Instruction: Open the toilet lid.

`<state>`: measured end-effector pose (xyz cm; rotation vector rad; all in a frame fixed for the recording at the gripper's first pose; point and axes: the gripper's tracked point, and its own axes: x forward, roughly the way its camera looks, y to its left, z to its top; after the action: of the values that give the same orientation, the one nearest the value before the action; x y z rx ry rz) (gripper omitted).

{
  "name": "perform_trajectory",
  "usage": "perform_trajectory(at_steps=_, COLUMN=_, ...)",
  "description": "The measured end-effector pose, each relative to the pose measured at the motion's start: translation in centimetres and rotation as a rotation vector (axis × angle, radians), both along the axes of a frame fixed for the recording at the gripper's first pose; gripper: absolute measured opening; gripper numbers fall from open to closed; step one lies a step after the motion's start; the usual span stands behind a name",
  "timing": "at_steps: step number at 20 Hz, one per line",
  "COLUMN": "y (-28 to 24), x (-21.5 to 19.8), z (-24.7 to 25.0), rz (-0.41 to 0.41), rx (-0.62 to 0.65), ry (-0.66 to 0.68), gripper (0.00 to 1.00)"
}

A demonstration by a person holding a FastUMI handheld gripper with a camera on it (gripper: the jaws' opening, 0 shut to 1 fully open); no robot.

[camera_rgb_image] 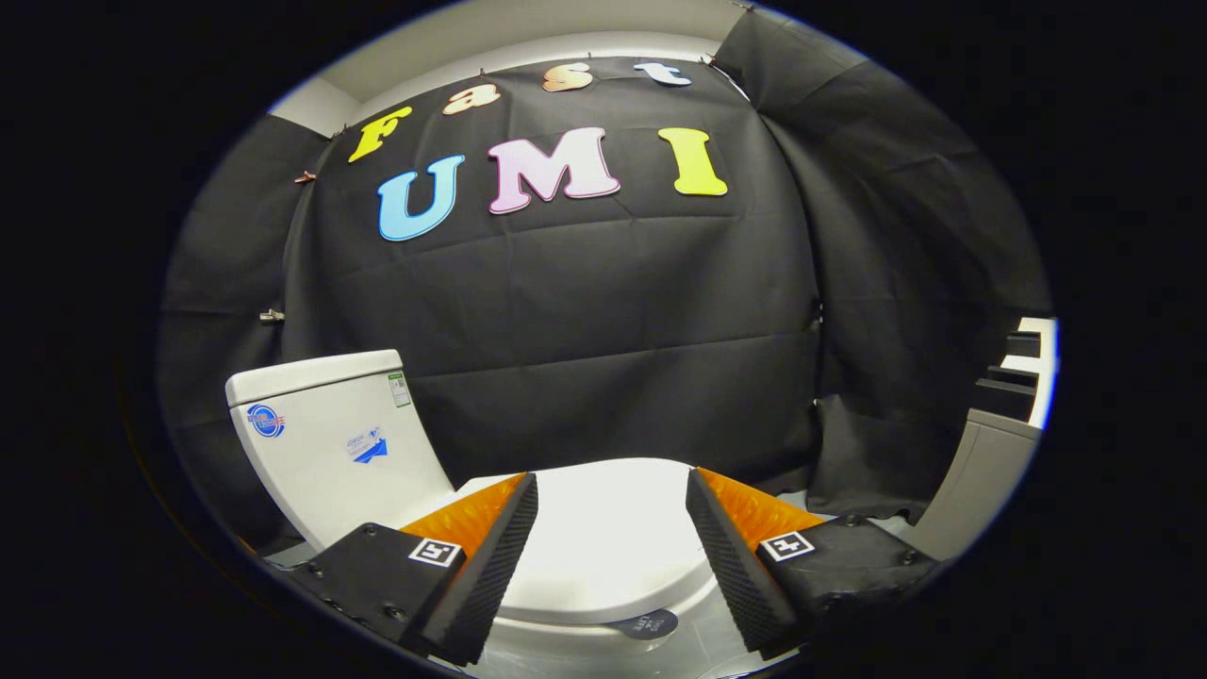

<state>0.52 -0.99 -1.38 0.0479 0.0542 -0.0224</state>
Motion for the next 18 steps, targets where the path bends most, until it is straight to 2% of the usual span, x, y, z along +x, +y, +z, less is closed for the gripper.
perform_trajectory(at_steps=5, y=0.3, x=0.0, z=0.1, rz=0.001, rx=-0.020, ry=0.000, gripper=0.99)
perform_trajectory(at_steps=10, y=0.7, x=0.3, z=-0.6, rz=0.045, rx=-0.059, ry=0.027, gripper=0.99)
perform_trajectory(at_steps=18, y=-2.8, x=-0.1, z=-4.2, rz=0.044, rx=-0.052, ry=0.134, gripper=0.99)
